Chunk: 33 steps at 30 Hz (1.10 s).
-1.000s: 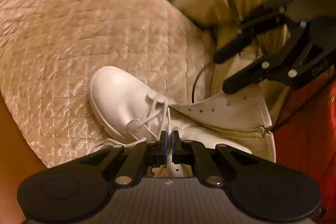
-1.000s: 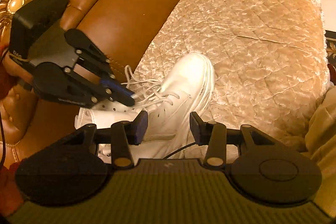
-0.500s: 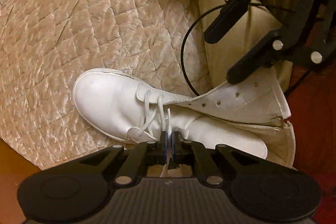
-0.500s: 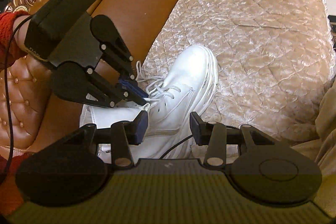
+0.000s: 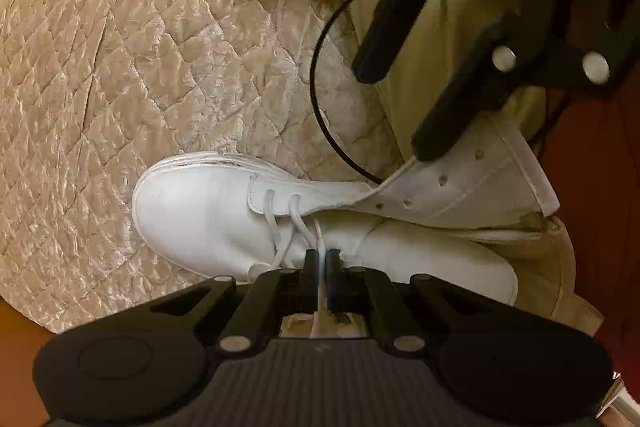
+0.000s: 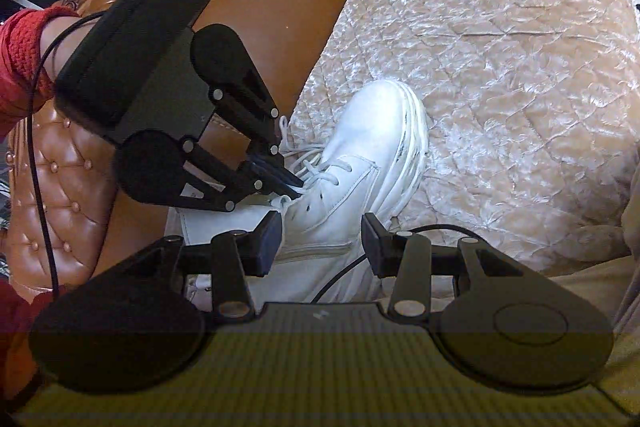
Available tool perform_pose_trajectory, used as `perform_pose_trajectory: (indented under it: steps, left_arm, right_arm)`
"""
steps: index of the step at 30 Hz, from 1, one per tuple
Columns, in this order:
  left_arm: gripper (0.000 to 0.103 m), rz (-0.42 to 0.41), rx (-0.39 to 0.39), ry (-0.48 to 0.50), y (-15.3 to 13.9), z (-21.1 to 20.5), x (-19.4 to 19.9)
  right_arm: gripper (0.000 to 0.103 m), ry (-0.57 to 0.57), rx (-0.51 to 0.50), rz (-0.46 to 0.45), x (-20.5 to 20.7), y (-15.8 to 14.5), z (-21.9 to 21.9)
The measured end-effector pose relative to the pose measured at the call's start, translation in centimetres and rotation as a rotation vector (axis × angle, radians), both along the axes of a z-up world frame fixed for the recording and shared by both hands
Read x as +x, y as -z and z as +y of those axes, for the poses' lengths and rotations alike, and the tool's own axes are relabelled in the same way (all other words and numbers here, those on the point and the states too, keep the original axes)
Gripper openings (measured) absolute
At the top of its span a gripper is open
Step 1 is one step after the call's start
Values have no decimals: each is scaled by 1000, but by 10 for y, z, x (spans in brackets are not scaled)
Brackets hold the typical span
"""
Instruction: Lace up shoes with both hands
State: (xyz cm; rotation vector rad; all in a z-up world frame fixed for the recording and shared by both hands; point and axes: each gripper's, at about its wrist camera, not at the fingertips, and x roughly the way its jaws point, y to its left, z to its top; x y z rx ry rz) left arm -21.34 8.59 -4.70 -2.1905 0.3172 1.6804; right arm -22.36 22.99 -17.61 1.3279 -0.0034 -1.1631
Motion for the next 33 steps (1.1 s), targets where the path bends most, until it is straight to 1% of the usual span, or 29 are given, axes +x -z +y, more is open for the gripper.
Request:
perform_pose_trajectory:
  steps: [2, 4, 5, 6, 7, 9, 13, 15, 16, 18, 19, 22, 25, 29, 33]
  left_arm:
    - [2, 23, 3, 29, -2, 3, 5]
    - [2, 39, 5, 24, -3, 3, 6]
    - [2, 50, 7, 27, -4, 4, 6]
    - [2, 60, 10, 30, -5, 5, 7]
    - [2, 72, 12, 52, -7, 7, 10]
    - [2, 88, 7, 86, -9, 12, 11]
    - [2, 110, 22, 69, -12, 11, 8]
    - [3, 135, 63, 59, -18, 12, 7]
    - [3, 131, 65, 65, -18, 15, 6]
    - [3, 118, 27, 90, -14, 20, 7]
    - [3, 112, 14, 83, -12, 19, 7]
    - [3, 106, 18, 1, -11, 4, 9]
    - [3, 115, 17, -36, -13, -2, 14]
    - [3, 131, 11, -49, -14, -5, 23]
    - [3, 171, 6, -19, -20, -3, 32]
  right_arm:
    - [51, -9, -4, -10, -1, 2, -1]
    - [51, -17, -9, -19, -1, 3, -2]
    - [52, -17, -9, -16, -2, 3, -2]
    - [55, -15, -9, -13, -2, 4, -2]
    - [59, -13, -8, -7, -3, 4, -2]
    - [60, -13, -9, -15, -3, 5, -2]
    - [60, -8, -15, -19, -4, 5, -3]
    - [60, -8, -15, -23, -4, 6, -3]
    - [60, -10, -14, -28, -4, 7, -3]
    - [60, -8, -12, -28, -4, 7, -3]
    - [60, -10, -12, -29, -3, 8, -3]
    - [60, -17, -13, -32, -3, 8, -4]
    - [60, -24, -10, -32, -2, 10, -5]
    - [60, -38, -6, -24, 1, 9, -7]
    - [60, -47, 5, -15, 4, 10, -8]
